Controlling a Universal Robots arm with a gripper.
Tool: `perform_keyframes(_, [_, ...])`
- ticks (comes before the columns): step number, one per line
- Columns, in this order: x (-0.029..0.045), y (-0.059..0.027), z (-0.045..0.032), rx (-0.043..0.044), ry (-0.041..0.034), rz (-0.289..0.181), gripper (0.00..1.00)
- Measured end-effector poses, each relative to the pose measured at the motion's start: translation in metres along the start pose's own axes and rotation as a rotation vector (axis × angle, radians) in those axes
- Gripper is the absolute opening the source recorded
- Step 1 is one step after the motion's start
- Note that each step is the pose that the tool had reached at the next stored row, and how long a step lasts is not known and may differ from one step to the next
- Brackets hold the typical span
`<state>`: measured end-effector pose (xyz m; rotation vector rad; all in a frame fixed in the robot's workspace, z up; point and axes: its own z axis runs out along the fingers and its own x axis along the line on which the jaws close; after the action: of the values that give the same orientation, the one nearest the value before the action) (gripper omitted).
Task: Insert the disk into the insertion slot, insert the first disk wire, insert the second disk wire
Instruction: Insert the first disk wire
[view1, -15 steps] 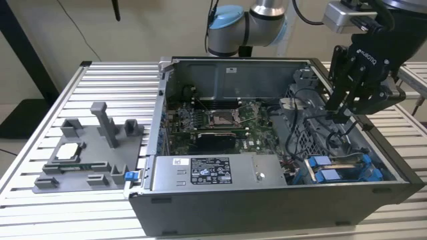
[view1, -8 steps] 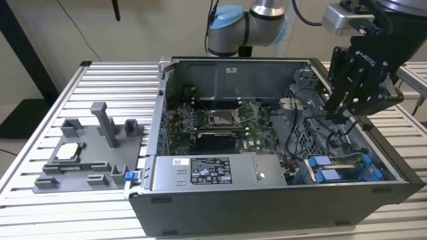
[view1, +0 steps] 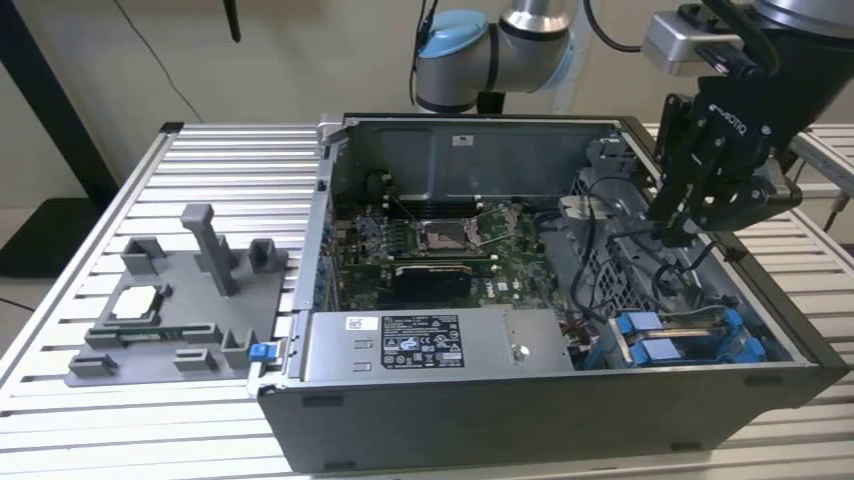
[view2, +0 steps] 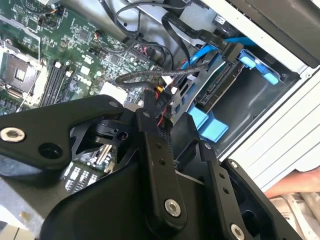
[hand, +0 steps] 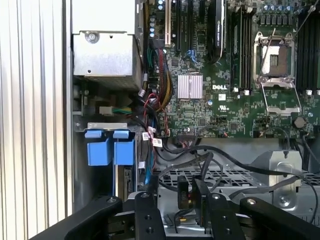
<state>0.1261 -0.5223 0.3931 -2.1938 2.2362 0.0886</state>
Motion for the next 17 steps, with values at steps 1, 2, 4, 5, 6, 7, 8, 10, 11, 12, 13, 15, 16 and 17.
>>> perform_keyframes(1, [0.0,-0.001,0.0004,0.0002,-0.0022,-0.001,1.0])
perform_keyframes(2, [-0.0001,-0.0021,0.0007,0.0004,-0.0051,-0.003,1.0])
perform_keyframes(4, [-0.0002,-0.0029,0.0014,0.0015,-0.009,-0.004,1.0])
perform_keyframes(5, [-0.0002,-0.0029,0.0018,0.002,-0.0111,-0.004,1.0])
perform_keyframes(6, [-0.0003,-0.003,0.0023,0.0023,-0.0138,-0.005,1.0])
perform_keyframes(7, [-0.0004,-0.003,0.0026,0.0026,-0.0166,-0.005,0.0])
perform_keyframes(8, [-0.0005,-0.003,0.003,0.0029,-0.0198,-0.005,0.0])
perform_keyframes(10, [-0.0006,-0.003,0.0036,0.0034,-0.0266,-0.005,0.0])
perform_keyframes(11, [-0.0007,-0.003,0.004,0.0037,-0.0297,-0.005,0.0])
perform_keyframes(12, [-0.0007,-0.003,0.0043,0.004,-0.0319,-0.005,0.0])
perform_keyframes(13, [-0.0007,-0.003,0.0044,0.0041,-0.0323,-0.005,0.0])
perform_keyframes(15, [-0.0007,-0.003,0.0045,0.0042,-0.0323,-0.005,0.0])
perform_keyframes(16, [-0.0007,-0.003,0.0045,0.0042,-0.0323,-0.005,0.0])
perform_keyframes(17, [-0.0007,-0.003,0.0045,0.0042,-0.0323,-0.005,0.0])
